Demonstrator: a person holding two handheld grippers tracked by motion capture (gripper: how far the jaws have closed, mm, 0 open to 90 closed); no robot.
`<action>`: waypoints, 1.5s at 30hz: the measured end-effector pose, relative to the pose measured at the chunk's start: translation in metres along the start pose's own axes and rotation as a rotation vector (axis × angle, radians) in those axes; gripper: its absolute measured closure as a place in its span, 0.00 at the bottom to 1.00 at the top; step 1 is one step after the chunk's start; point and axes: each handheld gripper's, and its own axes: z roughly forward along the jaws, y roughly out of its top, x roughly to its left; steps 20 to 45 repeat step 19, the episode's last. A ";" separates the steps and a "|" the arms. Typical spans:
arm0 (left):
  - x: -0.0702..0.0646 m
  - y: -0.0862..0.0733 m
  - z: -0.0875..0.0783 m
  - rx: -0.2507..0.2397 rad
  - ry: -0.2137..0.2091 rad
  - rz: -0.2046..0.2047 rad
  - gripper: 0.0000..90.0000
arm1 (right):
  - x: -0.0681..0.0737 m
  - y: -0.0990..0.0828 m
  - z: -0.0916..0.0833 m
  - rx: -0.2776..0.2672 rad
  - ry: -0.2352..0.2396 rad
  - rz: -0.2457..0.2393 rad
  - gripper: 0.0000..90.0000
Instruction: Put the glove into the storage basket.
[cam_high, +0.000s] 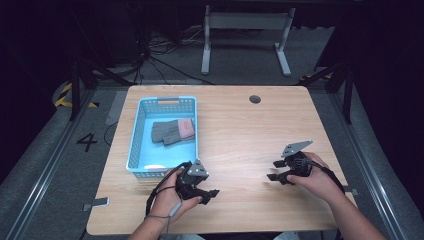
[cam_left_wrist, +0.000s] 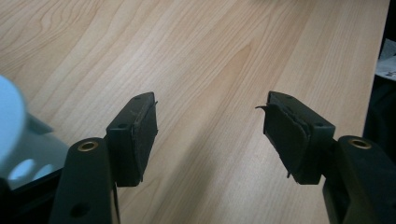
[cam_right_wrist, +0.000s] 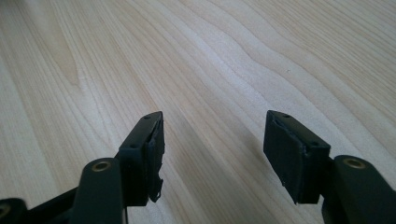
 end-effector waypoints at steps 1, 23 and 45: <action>0.000 0.000 0.000 0.000 0.000 0.000 0.40 | 0.000 0.000 0.001 -0.002 -0.005 0.002 0.44; -0.003 -0.011 0.026 0.027 0.024 0.048 0.36 | 0.003 -0.002 0.005 -0.047 -0.070 -0.011 0.43; -0.003 -0.011 0.026 0.027 0.024 0.048 0.36 | 0.003 -0.002 0.005 -0.047 -0.070 -0.011 0.43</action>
